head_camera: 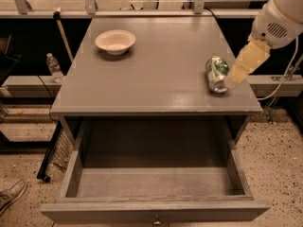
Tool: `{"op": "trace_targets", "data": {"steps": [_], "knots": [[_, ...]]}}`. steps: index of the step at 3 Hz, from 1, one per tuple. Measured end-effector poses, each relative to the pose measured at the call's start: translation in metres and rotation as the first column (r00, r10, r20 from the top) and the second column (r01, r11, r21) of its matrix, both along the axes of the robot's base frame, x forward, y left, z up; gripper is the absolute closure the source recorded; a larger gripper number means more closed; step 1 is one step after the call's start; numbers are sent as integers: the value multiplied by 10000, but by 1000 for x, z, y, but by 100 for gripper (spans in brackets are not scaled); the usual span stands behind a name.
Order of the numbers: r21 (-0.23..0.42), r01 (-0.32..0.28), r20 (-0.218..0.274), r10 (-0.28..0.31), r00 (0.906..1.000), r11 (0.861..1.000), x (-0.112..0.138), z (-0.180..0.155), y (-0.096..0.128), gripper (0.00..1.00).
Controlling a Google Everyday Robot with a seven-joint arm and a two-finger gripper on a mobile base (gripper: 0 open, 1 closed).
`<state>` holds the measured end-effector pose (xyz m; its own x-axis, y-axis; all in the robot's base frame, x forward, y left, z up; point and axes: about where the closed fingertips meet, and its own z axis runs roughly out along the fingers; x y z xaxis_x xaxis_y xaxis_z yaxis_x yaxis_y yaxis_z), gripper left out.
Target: Place green can into top drawer
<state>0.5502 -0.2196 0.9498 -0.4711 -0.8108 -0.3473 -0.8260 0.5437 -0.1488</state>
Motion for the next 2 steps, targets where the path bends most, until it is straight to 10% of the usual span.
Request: {"op": "trace_targets", "data": {"steps": [2], "knots": [[-681,2521,-613,-2563,9647,9653,46,-42,-1,0]]}}
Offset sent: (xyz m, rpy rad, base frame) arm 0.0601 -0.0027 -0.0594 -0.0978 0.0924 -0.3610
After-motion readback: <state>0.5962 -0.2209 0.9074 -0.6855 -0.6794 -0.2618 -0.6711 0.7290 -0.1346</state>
